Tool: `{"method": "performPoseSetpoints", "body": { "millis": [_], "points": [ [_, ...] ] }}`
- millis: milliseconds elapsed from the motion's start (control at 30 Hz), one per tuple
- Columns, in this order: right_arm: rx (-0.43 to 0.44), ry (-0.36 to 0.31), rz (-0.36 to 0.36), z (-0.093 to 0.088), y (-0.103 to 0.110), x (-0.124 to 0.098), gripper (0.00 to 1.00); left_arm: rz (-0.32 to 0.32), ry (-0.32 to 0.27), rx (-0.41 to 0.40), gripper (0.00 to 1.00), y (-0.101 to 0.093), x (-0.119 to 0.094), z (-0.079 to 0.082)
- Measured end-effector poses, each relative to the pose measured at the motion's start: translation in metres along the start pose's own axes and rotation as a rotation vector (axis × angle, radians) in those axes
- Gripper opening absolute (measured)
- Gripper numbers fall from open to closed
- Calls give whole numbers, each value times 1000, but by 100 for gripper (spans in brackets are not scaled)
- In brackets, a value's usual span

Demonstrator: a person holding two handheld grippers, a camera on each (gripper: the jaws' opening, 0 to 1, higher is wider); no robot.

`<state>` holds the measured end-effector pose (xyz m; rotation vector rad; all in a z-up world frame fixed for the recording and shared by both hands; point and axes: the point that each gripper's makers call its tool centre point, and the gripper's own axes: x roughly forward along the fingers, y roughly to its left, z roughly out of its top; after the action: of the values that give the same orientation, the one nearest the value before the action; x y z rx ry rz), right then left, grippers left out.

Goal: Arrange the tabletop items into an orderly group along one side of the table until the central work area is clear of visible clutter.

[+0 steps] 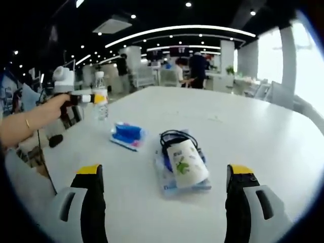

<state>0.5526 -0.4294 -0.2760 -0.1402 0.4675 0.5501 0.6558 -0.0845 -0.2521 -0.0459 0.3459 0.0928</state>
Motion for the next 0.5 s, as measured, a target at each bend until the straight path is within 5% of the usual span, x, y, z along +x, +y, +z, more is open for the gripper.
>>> {"method": "performPoseSetpoints", "body": {
  "millis": [500],
  "points": [
    [-20, 44, 30, -11, 9, 8, 99, 58, 22, -24, 33, 34, 39, -19]
  ]
}}
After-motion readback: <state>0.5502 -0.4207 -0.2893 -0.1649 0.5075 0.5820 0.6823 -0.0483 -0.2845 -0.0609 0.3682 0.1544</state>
